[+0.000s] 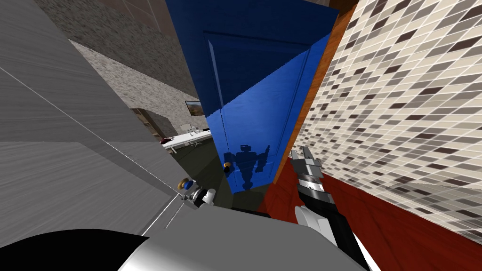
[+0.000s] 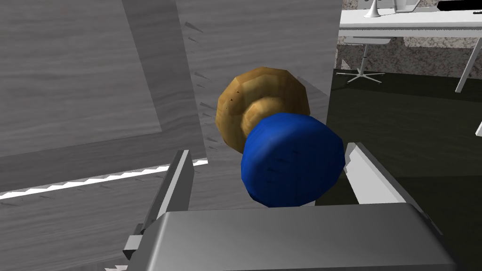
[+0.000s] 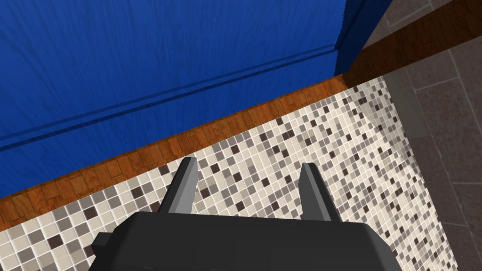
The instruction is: Push the door open
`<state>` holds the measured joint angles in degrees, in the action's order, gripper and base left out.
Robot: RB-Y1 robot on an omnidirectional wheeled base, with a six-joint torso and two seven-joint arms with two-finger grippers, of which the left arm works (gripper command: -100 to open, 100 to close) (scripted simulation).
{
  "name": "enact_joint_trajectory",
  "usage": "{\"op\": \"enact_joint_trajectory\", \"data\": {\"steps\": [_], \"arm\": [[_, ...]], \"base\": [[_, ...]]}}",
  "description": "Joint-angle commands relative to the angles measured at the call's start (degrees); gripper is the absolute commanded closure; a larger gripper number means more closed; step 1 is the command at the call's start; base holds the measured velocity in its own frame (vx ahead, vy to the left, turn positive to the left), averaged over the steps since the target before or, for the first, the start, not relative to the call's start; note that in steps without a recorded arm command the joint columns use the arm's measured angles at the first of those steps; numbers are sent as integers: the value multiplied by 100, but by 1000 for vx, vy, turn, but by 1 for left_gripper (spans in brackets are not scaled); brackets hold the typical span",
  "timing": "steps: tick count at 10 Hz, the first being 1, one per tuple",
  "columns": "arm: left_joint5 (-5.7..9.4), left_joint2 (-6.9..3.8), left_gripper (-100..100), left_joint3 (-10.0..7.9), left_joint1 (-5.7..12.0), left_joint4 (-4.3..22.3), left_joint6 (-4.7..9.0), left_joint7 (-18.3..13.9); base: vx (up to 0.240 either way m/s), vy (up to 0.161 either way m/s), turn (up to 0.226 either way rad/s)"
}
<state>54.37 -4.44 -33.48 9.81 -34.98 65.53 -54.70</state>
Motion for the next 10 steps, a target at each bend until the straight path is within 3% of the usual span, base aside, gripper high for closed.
{"op": "enact_joint_trajectory", "data": {"steps": [1,3,4,6,7,9,10], "arm": [[145,-57,100,-82,-64,-82,201,70],[145,-57,100,-82,-64,-82,201,70],[354,-62,100,-85,-85,-104,337,140],[354,-62,100,-85,-85,-104,337,140],[461,-63,100,-87,-95,-115,407,176],[461,-63,100,-87,-95,-115,407,176],[567,-64,100,-89,-105,-126,477,212]], "base": [[27,59,-39],[21,48,-12],[33,73,-79],[18,70,-33],[13,40,-51],[10,29,-5],[22,40,-62]]}}
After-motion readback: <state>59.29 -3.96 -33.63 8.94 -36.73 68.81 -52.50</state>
